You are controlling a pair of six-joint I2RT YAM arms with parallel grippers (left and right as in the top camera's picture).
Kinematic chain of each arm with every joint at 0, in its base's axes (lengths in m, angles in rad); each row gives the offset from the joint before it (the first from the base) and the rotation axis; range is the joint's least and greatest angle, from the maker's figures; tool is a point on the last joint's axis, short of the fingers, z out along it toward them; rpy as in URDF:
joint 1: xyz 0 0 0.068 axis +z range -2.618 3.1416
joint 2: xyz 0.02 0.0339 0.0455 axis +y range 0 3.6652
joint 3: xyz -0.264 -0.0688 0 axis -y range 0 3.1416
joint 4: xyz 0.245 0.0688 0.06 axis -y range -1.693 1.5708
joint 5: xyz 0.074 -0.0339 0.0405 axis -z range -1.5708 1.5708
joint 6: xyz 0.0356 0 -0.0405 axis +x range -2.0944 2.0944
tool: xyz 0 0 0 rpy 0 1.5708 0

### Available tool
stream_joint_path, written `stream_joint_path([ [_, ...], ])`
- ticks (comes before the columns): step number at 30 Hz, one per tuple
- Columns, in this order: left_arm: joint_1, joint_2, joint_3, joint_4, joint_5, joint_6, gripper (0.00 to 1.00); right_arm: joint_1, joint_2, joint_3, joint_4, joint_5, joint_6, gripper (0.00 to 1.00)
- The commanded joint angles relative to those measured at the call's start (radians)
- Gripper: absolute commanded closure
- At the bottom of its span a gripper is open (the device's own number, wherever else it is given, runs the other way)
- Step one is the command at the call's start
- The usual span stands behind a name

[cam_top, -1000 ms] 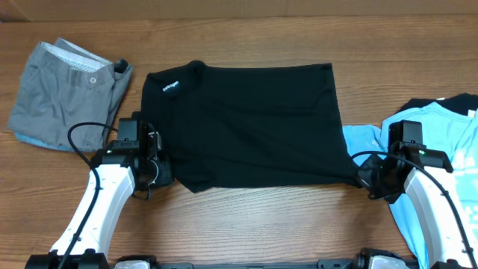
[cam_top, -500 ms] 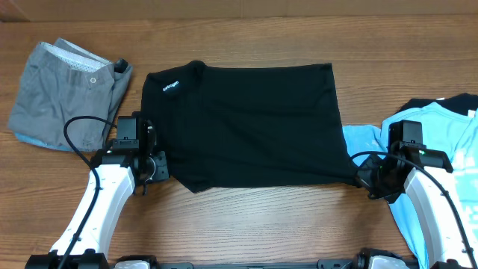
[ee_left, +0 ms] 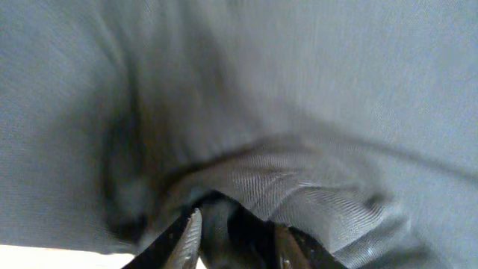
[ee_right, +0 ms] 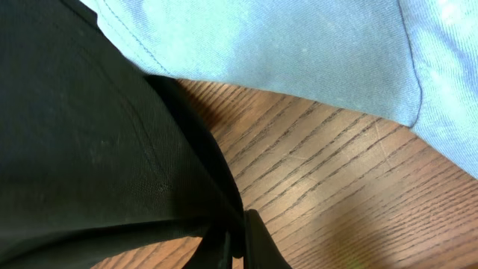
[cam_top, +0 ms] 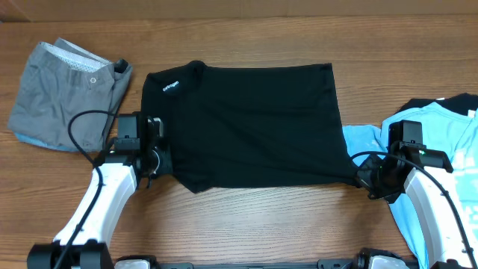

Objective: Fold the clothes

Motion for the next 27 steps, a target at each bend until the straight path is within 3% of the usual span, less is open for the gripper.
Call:
stream_joint_path([
  [1,-0.002,0.054,-0.033,-0.004,0.084,0.035,0.73,-0.005,-0.014,0.021,0.002,-0.002,0.0,0.96],
  [4,-0.002,0.064,-0.034,-0.021,0.105,0.035,0.9,-0.005,-0.014,0.021,0.002,-0.002,0.0,0.96],
  [9,-0.002,0.034,0.043,-0.153,0.11,0.026,0.96,-0.005,-0.014,0.021,0.0,-0.013,-0.008,0.96],
  [17,-0.001,0.008,0.298,-0.558,0.106,-0.004,0.95,-0.005,-0.014,0.021,-0.001,-0.013,-0.012,0.96],
  [21,-0.001,0.008,0.318,-0.644,0.106,-0.048,0.77,-0.005,-0.014,0.021,0.0,-0.013,-0.012,0.96],
  [27,-0.001,0.011,0.318,-0.712,0.084,-0.076,0.73,-0.005,-0.014,0.021,0.002,-0.013,-0.012,0.96],
])
